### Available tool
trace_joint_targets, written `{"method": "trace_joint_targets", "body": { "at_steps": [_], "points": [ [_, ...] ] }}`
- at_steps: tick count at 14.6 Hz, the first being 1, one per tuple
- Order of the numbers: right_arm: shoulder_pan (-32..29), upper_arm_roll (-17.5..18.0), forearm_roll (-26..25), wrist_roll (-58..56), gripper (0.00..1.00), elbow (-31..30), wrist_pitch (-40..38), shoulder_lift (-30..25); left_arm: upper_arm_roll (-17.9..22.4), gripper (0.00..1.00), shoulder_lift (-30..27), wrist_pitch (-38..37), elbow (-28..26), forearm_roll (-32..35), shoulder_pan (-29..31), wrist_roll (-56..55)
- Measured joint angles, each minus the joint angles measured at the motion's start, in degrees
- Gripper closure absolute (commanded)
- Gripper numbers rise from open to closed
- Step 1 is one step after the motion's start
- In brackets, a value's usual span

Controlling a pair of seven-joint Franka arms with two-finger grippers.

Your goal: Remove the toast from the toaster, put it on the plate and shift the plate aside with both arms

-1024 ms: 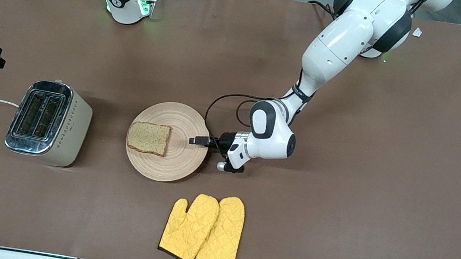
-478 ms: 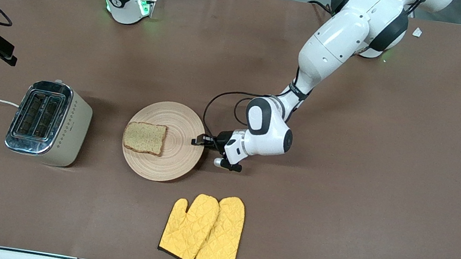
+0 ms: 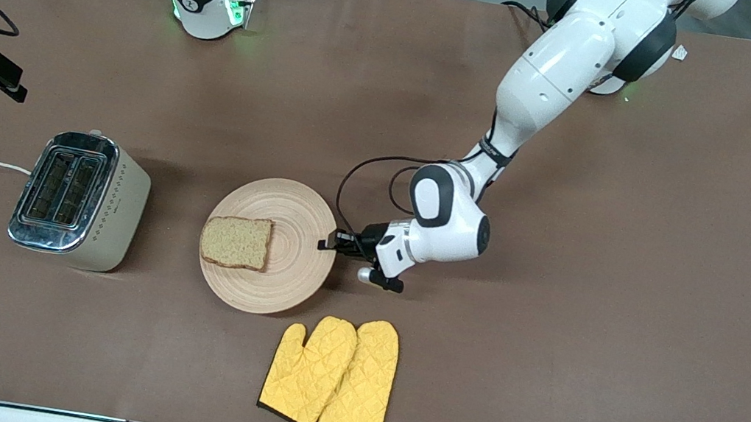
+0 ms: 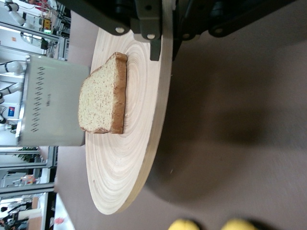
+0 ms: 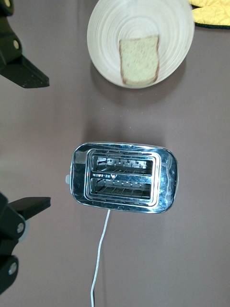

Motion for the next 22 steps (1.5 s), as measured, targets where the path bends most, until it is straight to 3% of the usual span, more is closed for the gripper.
{"method": "trace_joint_targets", "body": {
  "at_steps": [4,8,12,18,22],
  "points": [
    [0.00,0.21,0.00,0.00,0.00,0.00,-0.17,0.00,0.33,1.00,-7.03,-12.21,-6.50,6.09,8.23,0.94],
    [0.09,0.74,0.00,0.00,0.00,0.00,-1.07,-0.09,0.57,1.00,-9.17,-29.84,-10.23,15.83,23.93,7.97],
    [0.20,0.99,0.00,0.00,0.00,0.00,-1.60,-0.31,0.52,1.00,-9.14,-42.68,-11.01,22.24,38.55,15.87],
    [-0.10,0.49,-0.08,-0.01,0.00,0.07,-1.58,-0.32,0.43,1.00,-8.43,-46.16,-11.77,33.76,51.90,23.18],
    [-1.43,-0.01,-0.18,-0.02,0.00,1.22,-1.53,-0.32,0.43,0.99,-5.55,-46.17,-11.90,35.00,56.67,25.50]
  ]
}}
